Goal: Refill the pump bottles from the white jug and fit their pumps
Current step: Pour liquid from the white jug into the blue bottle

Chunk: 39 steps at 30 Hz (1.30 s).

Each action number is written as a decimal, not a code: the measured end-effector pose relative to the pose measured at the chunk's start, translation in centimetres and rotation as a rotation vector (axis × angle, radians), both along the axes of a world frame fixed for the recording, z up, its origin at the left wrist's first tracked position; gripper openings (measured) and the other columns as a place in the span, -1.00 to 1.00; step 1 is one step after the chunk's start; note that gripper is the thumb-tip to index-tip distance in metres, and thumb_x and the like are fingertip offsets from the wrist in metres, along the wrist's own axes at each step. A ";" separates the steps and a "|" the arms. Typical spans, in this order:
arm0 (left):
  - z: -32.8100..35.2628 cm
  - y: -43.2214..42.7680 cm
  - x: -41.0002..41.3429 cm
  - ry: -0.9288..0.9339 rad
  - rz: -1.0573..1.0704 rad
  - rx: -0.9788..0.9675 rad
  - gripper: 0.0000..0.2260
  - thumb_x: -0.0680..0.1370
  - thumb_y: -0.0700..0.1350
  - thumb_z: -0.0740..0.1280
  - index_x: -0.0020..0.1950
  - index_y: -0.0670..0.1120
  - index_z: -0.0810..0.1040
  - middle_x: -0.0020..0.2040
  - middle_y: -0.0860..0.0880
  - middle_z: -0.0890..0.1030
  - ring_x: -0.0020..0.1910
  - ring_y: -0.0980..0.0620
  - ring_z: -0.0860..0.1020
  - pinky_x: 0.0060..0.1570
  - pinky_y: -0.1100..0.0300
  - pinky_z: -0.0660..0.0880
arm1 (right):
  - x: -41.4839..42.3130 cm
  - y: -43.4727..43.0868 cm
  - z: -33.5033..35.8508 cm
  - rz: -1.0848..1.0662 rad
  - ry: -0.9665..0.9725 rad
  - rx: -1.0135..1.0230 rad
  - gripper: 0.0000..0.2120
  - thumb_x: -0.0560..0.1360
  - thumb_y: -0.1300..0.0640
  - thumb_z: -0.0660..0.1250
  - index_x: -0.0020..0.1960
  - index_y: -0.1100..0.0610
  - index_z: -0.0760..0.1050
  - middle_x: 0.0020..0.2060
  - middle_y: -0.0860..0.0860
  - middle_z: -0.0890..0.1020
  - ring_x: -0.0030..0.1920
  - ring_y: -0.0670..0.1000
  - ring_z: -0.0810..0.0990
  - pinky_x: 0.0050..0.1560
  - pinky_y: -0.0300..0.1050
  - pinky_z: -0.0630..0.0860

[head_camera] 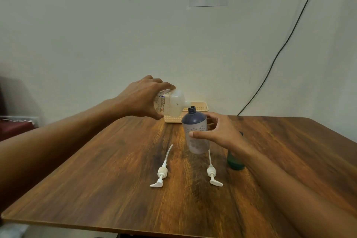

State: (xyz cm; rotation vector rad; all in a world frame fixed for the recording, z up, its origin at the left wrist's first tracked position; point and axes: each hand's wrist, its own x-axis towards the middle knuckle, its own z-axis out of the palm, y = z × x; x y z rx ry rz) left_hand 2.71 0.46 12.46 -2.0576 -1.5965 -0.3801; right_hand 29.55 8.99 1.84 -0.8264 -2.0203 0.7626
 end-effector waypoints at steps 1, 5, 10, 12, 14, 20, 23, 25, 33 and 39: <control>0.0 0.0 0.0 0.000 0.000 0.002 -0.14 0.31 0.27 0.56 0.55 0.15 0.32 0.31 0.07 0.56 0.27 0.01 0.42 0.00 0.15 0.47 | 0.0 0.0 0.0 0.000 0.000 0.001 -0.27 0.32 -0.17 0.69 0.42 -0.04 0.58 0.24 -0.11 0.71 0.20 -0.07 0.68 0.22 0.03 0.69; -0.3 0.1 -0.4 -0.005 -0.008 0.003 -0.13 0.30 0.29 0.55 0.55 0.15 0.33 0.30 0.07 0.56 0.25 0.03 0.41 -0.07 0.20 0.38 | 0.0 0.0 -0.1 0.001 -0.002 -0.001 -0.28 0.31 -0.17 0.69 0.41 -0.06 0.59 0.21 -0.15 0.71 0.17 -0.11 0.68 0.19 -0.02 0.70; -0.3 0.1 -0.5 -0.005 -0.022 0.008 -0.14 0.30 0.30 0.55 0.54 0.15 0.34 0.28 0.08 0.57 0.22 0.04 0.42 -0.14 0.24 0.33 | -0.1 0.0 -0.2 0.000 -0.003 -0.003 -0.28 0.31 -0.17 0.70 0.41 -0.06 0.59 0.21 -0.14 0.71 0.17 -0.10 0.68 0.19 -0.01 0.70; -0.2 0.1 -0.5 -0.005 -0.026 0.011 -0.13 0.29 0.31 0.55 0.54 0.15 0.34 0.28 0.08 0.57 0.23 0.03 0.43 -0.13 0.23 0.33 | -0.1 0.0 -0.1 -0.001 -0.009 0.001 -0.28 0.32 -0.18 0.69 0.41 -0.06 0.59 0.21 -0.13 0.71 0.18 -0.10 0.68 0.19 -0.02 0.70; -0.2 0.1 -0.5 -0.006 -0.026 0.010 -0.14 0.29 0.31 0.55 0.54 0.15 0.34 0.28 0.07 0.57 0.24 0.02 0.44 -0.10 0.21 0.35 | -0.1 0.0 -0.1 0.001 -0.006 -0.003 -0.28 0.32 -0.17 0.69 0.42 -0.05 0.58 0.23 -0.12 0.71 0.18 -0.09 0.68 0.19 -0.02 0.70; -0.3 0.1 -0.4 -0.004 -0.023 0.015 -0.14 0.30 0.29 0.55 0.54 0.14 0.34 0.29 0.07 0.57 0.24 0.02 0.43 -0.08 0.20 0.38 | 0.0 0.0 -0.2 0.000 -0.004 -0.010 -0.28 0.32 -0.17 0.69 0.42 -0.04 0.58 0.25 -0.11 0.70 0.21 -0.05 0.68 0.21 0.01 0.69; -0.2 0.1 -0.5 -0.003 -0.022 0.016 -0.14 0.30 0.29 0.55 0.54 0.15 0.34 0.28 0.08 0.57 0.23 0.04 0.42 -0.11 0.22 0.36 | 0.0 0.0 -0.1 -0.002 -0.005 -0.016 -0.28 0.32 -0.17 0.69 0.42 -0.04 0.58 0.24 -0.11 0.70 0.21 -0.05 0.68 0.22 0.04 0.69; -0.2 0.2 -0.5 -0.002 -0.019 0.015 -0.14 0.30 0.29 0.55 0.54 0.16 0.33 0.28 0.09 0.57 0.23 0.05 0.42 -0.11 0.22 0.35 | 0.0 0.0 -0.1 0.001 -0.005 -0.017 -0.28 0.32 -0.17 0.69 0.42 -0.04 0.58 0.24 -0.10 0.71 0.20 -0.06 0.68 0.23 0.06 0.69; -0.3 0.1 -0.3 0.002 -0.005 0.007 -0.14 0.31 0.27 0.56 0.55 0.15 0.32 0.30 0.09 0.56 0.25 0.04 0.41 -0.08 0.21 0.37 | 0.0 -0.3 -0.1 0.007 0.003 -0.012 -0.29 0.34 -0.13 0.69 0.43 -0.02 0.58 0.27 -0.07 0.70 0.23 -0.03 0.67 0.24 0.05 0.69; -0.2 0.1 -0.3 0.002 -0.010 0.008 -0.14 0.31 0.28 0.56 0.55 0.15 0.33 0.29 0.09 0.56 0.25 0.04 0.42 -0.10 0.25 0.37 | -0.2 -0.3 0.1 0.002 -0.003 -0.008 -0.28 0.34 -0.13 0.69 0.44 -0.01 0.57 0.27 -0.07 0.70 0.23 -0.03 0.68 0.23 0.02 0.69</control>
